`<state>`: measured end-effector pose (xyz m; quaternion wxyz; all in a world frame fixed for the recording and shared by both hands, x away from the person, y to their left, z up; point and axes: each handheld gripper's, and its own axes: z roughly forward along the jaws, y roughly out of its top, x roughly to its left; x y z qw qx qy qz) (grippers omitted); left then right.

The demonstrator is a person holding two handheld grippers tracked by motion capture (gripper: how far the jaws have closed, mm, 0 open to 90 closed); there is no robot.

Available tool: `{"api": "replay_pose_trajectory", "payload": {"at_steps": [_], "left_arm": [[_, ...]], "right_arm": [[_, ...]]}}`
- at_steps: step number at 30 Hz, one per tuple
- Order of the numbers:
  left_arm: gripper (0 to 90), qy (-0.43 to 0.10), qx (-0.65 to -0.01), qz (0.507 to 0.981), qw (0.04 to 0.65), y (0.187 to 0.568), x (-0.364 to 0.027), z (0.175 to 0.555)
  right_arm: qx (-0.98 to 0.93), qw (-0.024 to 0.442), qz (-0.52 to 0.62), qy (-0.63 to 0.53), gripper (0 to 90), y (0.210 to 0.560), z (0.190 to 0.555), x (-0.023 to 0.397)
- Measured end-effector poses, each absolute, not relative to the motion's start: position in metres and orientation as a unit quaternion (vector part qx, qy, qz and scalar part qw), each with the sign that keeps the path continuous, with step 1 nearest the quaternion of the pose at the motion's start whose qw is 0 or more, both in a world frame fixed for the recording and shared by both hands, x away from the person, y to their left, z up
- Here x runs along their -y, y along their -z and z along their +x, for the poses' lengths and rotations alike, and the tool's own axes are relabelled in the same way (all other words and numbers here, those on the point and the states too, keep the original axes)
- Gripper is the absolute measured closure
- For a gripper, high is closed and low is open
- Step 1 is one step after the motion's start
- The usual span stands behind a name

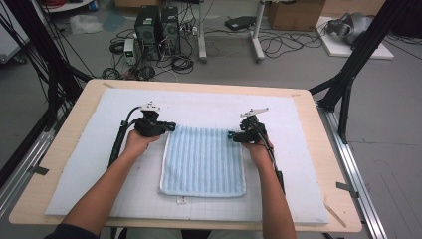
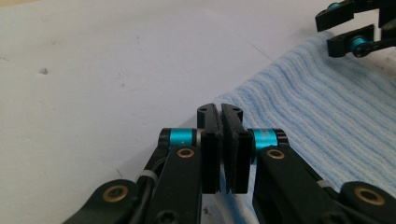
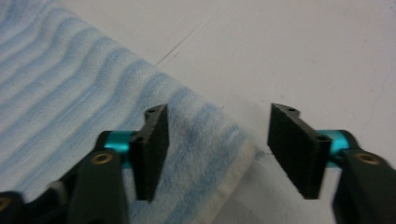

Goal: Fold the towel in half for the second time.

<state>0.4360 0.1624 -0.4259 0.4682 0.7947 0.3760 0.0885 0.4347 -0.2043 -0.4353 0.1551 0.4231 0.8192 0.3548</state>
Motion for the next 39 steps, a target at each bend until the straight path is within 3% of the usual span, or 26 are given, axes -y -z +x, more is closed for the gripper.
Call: {"api": "replay_pose_trajectory", "payload": {"at_steps": [2,7,10,14,25,39], "left_arm": [[85.8,-0.088,-0.376,0.794,0.469,0.426,-0.163,0.436],[85.8,-0.087,-0.379,0.793,0.47,0.425,-0.166,0.436],[86.1,-0.089,-0.38,0.793,0.468,0.425,-0.166,0.436],[86.5,-0.114,-0.386,0.782,0.475,0.423,-0.165,0.438],[86.7,-0.131,-0.418,0.726,0.53,0.422,-0.175,0.447],[86.6,-0.109,-0.389,0.751,0.522,0.412,-0.178,0.424]], "right_arm": [[-0.822,0.148,0.429,-0.343,51.4,0.437,0.438,0.201],[-0.822,0.14,0.436,-0.338,59.7,0.438,0.44,0.199],[-0.828,0.132,0.427,-0.339,73.3,0.437,0.44,0.199],[-0.833,0.153,0.412,-0.335,82.7,0.434,0.439,0.198],[-0.797,0.209,0.419,-0.381,84.5,0.415,0.445,0.198],[-0.799,0.193,0.407,-0.399,84.3,0.414,0.421,0.201]]}}
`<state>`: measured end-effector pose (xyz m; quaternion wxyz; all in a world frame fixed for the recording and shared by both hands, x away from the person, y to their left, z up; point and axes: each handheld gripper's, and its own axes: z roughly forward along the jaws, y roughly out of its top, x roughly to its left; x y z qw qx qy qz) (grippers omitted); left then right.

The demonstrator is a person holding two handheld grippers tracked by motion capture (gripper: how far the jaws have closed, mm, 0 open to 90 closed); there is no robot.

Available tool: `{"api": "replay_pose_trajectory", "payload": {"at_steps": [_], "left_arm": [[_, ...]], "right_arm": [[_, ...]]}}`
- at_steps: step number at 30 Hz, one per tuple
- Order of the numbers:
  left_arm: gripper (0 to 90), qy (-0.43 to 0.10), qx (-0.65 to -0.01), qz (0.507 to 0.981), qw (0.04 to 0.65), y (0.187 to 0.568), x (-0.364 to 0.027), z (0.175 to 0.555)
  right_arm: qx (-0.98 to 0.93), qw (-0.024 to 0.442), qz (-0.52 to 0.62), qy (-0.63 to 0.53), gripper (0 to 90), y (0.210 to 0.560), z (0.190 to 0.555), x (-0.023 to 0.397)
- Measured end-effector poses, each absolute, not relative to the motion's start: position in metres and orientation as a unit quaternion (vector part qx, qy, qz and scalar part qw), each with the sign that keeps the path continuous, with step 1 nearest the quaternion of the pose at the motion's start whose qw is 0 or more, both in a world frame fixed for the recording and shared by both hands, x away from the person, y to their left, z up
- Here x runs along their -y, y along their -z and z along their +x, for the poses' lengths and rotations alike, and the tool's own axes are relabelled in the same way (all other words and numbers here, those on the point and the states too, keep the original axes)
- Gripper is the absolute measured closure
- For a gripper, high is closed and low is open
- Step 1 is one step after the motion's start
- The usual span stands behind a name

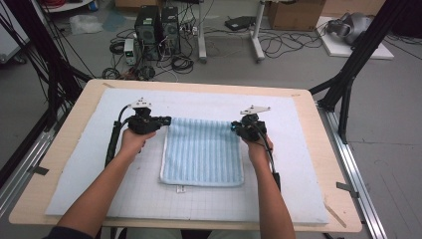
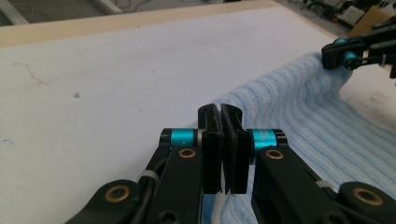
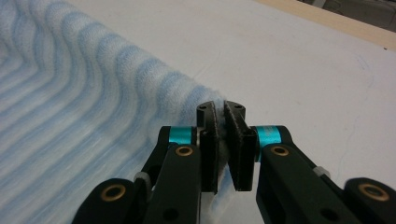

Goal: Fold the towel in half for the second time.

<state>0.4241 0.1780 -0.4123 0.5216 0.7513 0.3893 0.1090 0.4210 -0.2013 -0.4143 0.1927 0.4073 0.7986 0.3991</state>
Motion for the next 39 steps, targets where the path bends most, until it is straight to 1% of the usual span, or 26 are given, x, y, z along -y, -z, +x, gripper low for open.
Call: {"api": "replay_pose_trajectory", "payload": {"at_steps": [7,10,16,29,39], "left_arm": [[86.6,-0.104,-0.38,0.753,0.526,0.413,-0.183,0.401],[86.6,-0.111,-0.374,0.752,0.532,0.409,-0.185,0.389],[86.6,-0.11,-0.364,0.751,0.539,0.409,-0.188,0.364],[86.5,-0.103,-0.348,0.753,0.549,0.422,-0.191,0.309],[86.2,-0.097,-0.342,0.762,0.541,0.431,-0.191,0.288]], "right_arm": [[-0.79,0.185,0.399,-0.427,84.3,0.407,0.4,0.207],[-0.788,0.185,0.395,-0.435,84.2,0.403,0.389,0.207],[-0.784,0.194,0.381,-0.45,84.2,0.397,0.357,0.209],[-0.786,0.188,0.364,-0.463,84.1,0.41,0.304,0.215],[-0.789,0.186,0.355,-0.465,83.6,0.418,0.276,0.217]]}}
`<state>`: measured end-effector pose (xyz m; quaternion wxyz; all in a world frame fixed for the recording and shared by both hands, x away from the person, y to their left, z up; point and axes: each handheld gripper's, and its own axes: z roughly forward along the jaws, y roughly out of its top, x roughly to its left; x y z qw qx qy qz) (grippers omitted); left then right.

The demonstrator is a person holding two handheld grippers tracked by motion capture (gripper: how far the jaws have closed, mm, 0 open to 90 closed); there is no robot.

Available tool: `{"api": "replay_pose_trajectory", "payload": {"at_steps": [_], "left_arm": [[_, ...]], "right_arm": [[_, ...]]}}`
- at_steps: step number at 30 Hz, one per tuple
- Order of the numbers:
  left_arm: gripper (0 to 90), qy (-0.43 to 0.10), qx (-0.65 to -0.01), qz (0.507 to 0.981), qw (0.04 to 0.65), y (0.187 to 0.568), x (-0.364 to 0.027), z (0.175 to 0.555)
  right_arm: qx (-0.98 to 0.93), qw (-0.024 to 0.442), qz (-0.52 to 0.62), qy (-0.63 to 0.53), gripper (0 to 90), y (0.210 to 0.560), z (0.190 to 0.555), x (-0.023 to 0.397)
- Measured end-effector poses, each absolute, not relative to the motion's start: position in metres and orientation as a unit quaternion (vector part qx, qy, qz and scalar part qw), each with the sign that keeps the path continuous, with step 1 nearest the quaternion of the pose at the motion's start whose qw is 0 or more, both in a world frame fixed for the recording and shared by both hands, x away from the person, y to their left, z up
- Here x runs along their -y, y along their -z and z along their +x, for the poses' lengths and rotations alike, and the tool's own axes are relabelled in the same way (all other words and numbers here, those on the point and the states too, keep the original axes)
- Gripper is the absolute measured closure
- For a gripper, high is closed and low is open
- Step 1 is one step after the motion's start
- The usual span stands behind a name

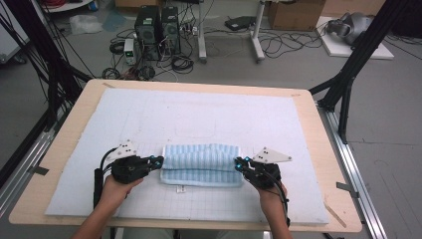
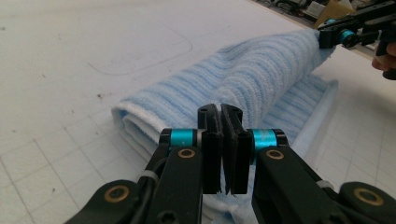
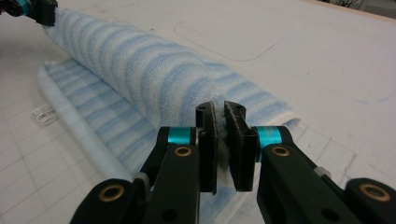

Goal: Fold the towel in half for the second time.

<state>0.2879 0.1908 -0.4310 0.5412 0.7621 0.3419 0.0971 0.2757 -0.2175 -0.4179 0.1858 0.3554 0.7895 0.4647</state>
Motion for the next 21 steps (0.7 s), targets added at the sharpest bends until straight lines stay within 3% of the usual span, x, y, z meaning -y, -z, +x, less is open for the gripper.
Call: {"api": "replay_pose_trajectory", "payload": {"at_steps": [10,11,13,17,21], "left_arm": [[85.3,-0.07,-0.335,0.768,0.542,0.441,-0.193,0.277],[82.0,-0.07,-0.339,0.761,0.548,0.439,-0.194,0.277],[61.8,-0.063,-0.362,0.744,0.558,0.435,-0.196,0.281],[58.0,-0.082,-0.371,0.734,0.563,0.427,-0.198,0.29],[58.1,-0.079,-0.368,0.743,0.554,0.425,-0.187,0.302]], "right_arm": [[-0.804,0.181,0.348,-0.447,83.2,0.422,0.258,0.218],[-0.804,0.182,0.346,-0.447,81.2,0.423,0.257,0.219],[-0.795,0.184,0.356,-0.455,69.7,0.42,0.256,0.221],[-0.769,0.19,0.376,-0.482,58.3,0.41,0.261,0.224],[-0.786,0.198,0.374,-0.451,57.7,0.413,0.275,0.212]]}}
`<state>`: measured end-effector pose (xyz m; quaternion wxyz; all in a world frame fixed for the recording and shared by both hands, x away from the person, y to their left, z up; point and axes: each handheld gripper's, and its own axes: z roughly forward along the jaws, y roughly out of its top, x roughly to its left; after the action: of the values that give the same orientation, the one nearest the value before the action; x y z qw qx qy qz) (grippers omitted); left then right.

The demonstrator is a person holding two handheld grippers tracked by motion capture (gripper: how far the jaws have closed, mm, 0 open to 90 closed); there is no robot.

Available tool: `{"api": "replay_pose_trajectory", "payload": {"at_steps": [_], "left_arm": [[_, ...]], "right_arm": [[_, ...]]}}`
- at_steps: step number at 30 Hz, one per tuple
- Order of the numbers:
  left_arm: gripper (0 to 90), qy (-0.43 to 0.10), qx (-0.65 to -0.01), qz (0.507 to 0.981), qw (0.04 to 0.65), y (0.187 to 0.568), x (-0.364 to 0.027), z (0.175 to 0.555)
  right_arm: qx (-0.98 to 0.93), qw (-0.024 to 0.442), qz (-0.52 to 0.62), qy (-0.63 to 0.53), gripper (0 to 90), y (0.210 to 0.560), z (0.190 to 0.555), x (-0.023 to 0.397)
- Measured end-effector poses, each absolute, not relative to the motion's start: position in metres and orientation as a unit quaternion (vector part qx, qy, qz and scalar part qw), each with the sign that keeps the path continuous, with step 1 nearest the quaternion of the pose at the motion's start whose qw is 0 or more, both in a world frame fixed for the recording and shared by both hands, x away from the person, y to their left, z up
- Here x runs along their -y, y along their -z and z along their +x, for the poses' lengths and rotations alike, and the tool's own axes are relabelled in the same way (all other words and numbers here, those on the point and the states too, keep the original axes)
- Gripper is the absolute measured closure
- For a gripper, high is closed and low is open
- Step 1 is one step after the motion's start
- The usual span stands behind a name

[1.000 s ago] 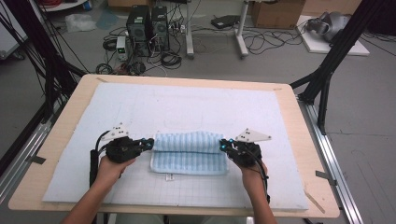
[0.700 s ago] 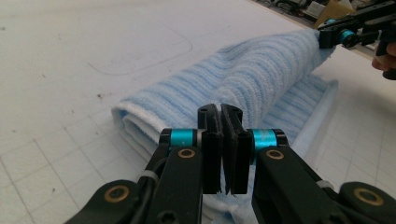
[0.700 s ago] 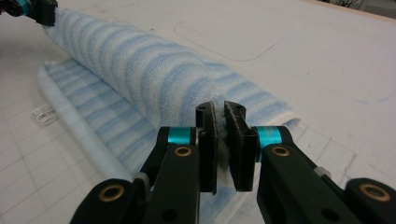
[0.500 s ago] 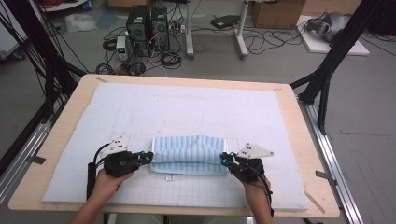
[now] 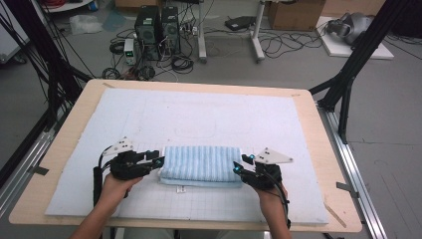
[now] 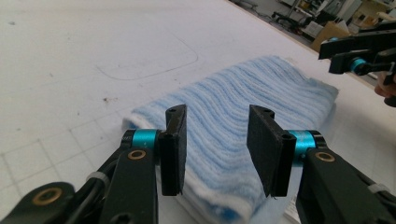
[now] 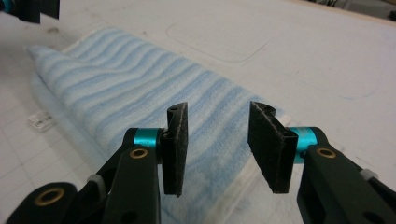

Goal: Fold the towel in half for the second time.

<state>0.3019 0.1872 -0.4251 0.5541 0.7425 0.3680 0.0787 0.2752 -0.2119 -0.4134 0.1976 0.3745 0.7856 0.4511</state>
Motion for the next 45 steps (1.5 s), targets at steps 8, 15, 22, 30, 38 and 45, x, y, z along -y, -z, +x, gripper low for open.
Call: {"api": "replay_pose_trajectory", "payload": {"at_steps": [8,15,22,30,38,45], "left_arm": [[66.2,-0.077,-0.353,0.796,0.486,0.44,-0.161,0.306],[69.0,-0.104,-0.329,0.823,0.452,0.449,-0.164,0.293],[69.1,-0.108,-0.322,0.824,0.453,0.45,-0.168,0.288],[61.8,-0.105,-0.354,0.789,0.492,0.444,-0.179,0.296],[47.4,-0.123,-0.371,0.733,0.557,0.426,-0.208,0.311],[17.4,-0.165,-0.366,0.709,0.579,0.417,-0.215,0.318]], "right_arm": [[-0.826,0.192,0.369,-0.379,57.0,0.437,0.296,0.188],[-0.837,0.191,0.356,-0.368,54.8,0.442,0.283,0.193],[-0.839,0.19,0.35,-0.371,54.7,0.444,0.269,0.198],[-0.82,0.173,0.352,-0.417,46.7,0.434,0.269,0.209],[-0.788,0.225,0.378,-0.431,26.6,0.423,0.278,0.228],[-0.779,0.245,0.386,-0.43,11.4,0.413,0.281,0.25]]}}
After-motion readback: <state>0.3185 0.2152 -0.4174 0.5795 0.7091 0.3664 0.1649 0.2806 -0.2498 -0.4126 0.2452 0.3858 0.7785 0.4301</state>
